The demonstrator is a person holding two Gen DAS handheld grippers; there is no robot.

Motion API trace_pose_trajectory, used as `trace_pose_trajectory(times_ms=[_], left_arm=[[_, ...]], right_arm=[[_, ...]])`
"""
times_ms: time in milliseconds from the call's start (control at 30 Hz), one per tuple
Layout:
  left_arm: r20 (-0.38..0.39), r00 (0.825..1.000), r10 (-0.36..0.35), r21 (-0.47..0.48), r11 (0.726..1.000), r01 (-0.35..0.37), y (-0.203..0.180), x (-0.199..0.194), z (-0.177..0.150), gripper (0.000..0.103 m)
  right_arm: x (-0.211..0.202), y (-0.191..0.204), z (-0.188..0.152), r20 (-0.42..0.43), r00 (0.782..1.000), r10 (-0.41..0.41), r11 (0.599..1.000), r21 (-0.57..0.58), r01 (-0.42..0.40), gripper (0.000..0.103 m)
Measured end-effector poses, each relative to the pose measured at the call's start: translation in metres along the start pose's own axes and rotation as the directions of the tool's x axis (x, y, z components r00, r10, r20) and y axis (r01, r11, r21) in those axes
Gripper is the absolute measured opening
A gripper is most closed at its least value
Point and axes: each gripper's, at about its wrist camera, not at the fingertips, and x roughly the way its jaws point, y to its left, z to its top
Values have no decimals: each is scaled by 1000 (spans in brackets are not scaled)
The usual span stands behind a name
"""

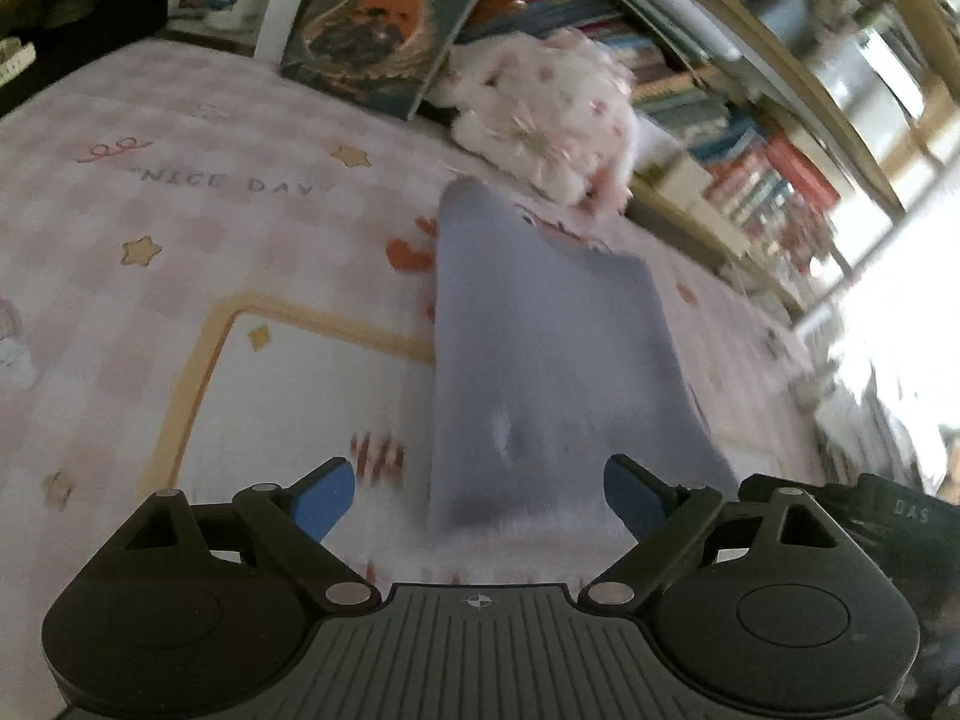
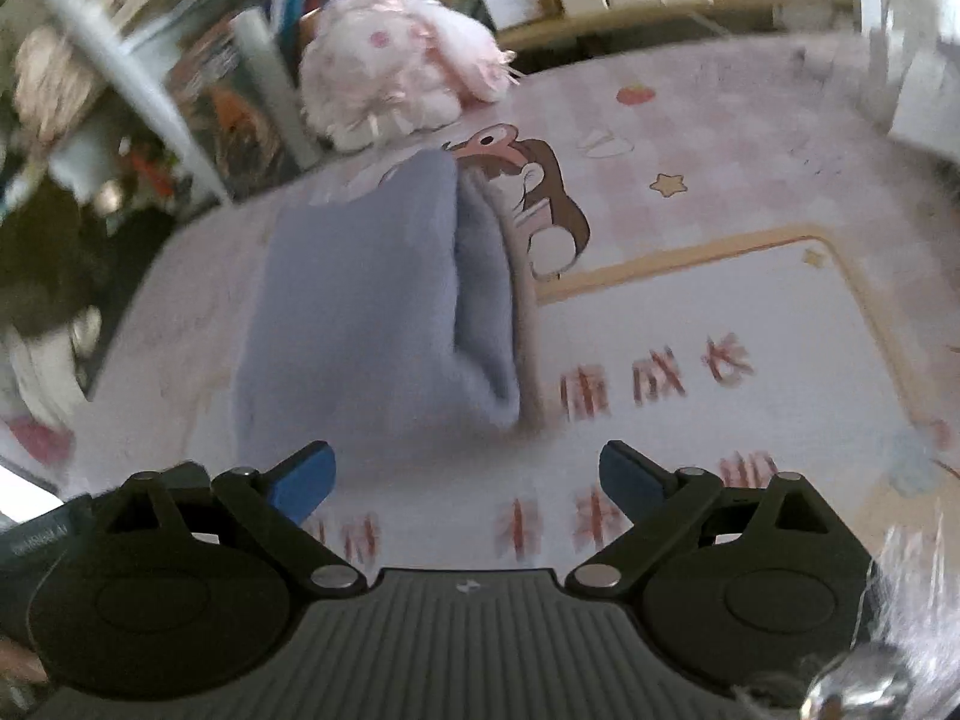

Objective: Fold clothes
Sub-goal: 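Open both grippers and move them to the folded stack's edge, then grasp the folded stack edge with both grippers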

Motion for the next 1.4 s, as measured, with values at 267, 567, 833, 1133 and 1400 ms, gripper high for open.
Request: trace_pose_trajectory(times_ms=[267, 567, 833, 1133, 1400], left_arm=[[-42, 999, -7, -122, 993, 2, 14, 47, 31, 80], [-28, 999, 15, -105, 994, -18, -10, 58, 39, 49], [-31, 990, 136, 90, 987, -133, -46, 54, 40, 53], [-77, 996, -45, -194, 981, 29, -1, 71, 44, 65], [-18, 1000, 5, -106, 994, -7, -27, 60, 40, 42]], right_arm=[[56, -30, 51, -113, 990, 85, 992, 101, -74, 83], [91, -27, 67, -183, 964, 191, 980, 87, -177, 36], [59, 33, 47, -4, 996, 86, 865, -495, -77, 22], [94, -29, 70, -174, 962, 209, 971, -83, -225, 49], [95, -21, 72, -181, 944, 275, 951, -91, -294, 28]])
